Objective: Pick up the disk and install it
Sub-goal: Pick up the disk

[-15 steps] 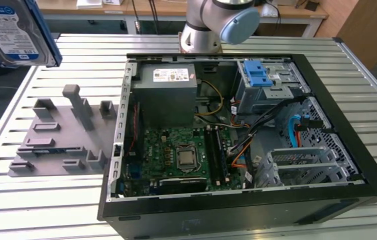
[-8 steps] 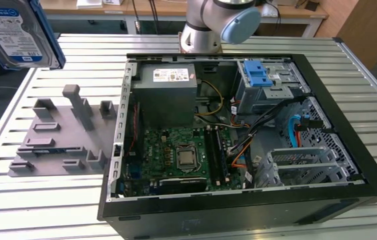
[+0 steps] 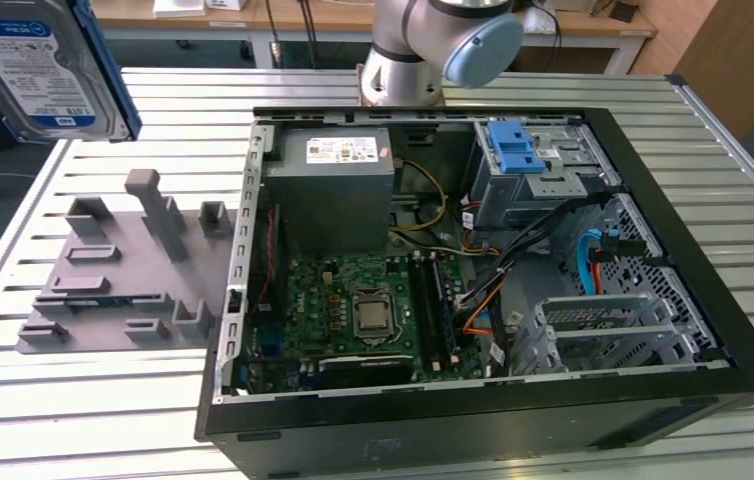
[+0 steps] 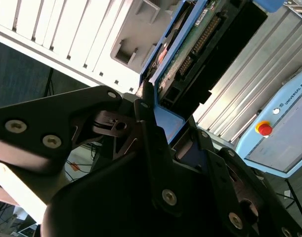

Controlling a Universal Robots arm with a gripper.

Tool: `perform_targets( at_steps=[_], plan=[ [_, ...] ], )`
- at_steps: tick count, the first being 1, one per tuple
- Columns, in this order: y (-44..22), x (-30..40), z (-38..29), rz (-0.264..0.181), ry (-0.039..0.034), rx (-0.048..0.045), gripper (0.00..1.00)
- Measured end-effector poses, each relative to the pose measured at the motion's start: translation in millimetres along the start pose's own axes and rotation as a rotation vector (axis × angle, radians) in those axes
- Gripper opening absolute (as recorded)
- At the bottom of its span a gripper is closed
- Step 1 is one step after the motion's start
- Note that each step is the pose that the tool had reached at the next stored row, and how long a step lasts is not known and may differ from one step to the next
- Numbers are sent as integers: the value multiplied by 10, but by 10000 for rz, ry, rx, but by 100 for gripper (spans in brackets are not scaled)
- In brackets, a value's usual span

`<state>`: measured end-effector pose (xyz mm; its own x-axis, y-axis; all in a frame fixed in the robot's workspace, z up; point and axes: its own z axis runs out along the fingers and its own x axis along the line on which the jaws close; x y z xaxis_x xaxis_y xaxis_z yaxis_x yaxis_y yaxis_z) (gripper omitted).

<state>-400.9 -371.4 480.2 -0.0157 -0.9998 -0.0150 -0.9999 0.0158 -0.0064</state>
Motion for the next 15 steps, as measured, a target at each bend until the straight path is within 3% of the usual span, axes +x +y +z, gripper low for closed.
perform_targets(
  at_steps=[15],
  plan=[
    [-224, 98, -1, 23, 1, -2, 37]
  ],
)
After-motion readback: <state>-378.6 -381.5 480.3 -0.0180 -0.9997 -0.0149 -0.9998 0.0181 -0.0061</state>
